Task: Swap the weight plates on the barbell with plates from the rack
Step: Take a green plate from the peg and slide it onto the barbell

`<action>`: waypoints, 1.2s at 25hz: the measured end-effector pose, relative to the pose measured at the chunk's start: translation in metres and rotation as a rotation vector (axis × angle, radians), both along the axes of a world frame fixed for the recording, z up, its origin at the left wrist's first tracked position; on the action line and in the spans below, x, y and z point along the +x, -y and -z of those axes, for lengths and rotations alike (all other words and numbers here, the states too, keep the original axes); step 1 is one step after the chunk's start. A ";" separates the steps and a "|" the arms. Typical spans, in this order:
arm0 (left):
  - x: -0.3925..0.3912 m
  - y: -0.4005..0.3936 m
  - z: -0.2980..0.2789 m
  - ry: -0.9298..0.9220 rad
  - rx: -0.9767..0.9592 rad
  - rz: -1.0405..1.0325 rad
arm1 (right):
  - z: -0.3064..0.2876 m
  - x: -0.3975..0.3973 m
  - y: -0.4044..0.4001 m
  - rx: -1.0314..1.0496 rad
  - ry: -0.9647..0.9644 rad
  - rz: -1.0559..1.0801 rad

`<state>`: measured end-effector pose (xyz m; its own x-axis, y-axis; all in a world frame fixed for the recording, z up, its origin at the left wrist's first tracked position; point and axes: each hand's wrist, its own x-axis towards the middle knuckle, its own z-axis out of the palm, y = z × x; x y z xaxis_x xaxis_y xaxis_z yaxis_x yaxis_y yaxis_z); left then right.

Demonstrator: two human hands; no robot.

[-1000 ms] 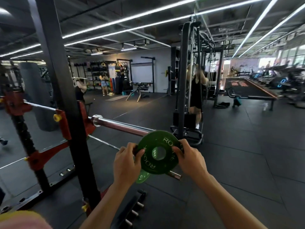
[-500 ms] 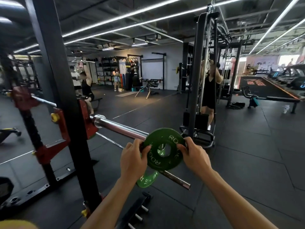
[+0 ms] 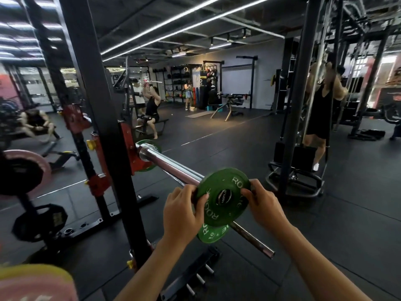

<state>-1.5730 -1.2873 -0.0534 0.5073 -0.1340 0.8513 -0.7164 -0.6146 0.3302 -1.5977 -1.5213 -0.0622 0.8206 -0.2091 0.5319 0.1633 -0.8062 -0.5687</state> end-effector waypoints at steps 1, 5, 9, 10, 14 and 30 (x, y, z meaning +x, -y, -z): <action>-0.001 0.001 0.003 0.037 0.015 -0.019 | 0.000 0.004 0.002 0.011 0.010 -0.040; -0.005 0.007 0.013 0.135 0.043 -0.090 | 0.001 0.022 0.009 0.024 0.033 -0.182; -0.001 0.008 0.012 0.067 0.030 -0.206 | -0.003 0.048 0.008 -0.013 0.021 -0.245; 0.001 0.004 0.012 0.044 0.046 -0.236 | -0.005 0.055 0.006 -0.031 0.026 -0.249; 0.019 -0.017 0.005 -0.039 0.101 -0.356 | -0.012 0.088 -0.006 -0.086 0.047 -0.308; 0.142 -0.075 0.002 -0.094 0.042 -0.558 | -0.014 0.253 -0.073 -0.158 0.037 -0.474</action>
<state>-1.4306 -1.2122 -0.0551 0.5841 0.1431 0.7990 -0.2478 -0.9059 0.3434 -1.3450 -1.4479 -0.0485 0.7859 0.2681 0.5572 0.5504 -0.7140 -0.4327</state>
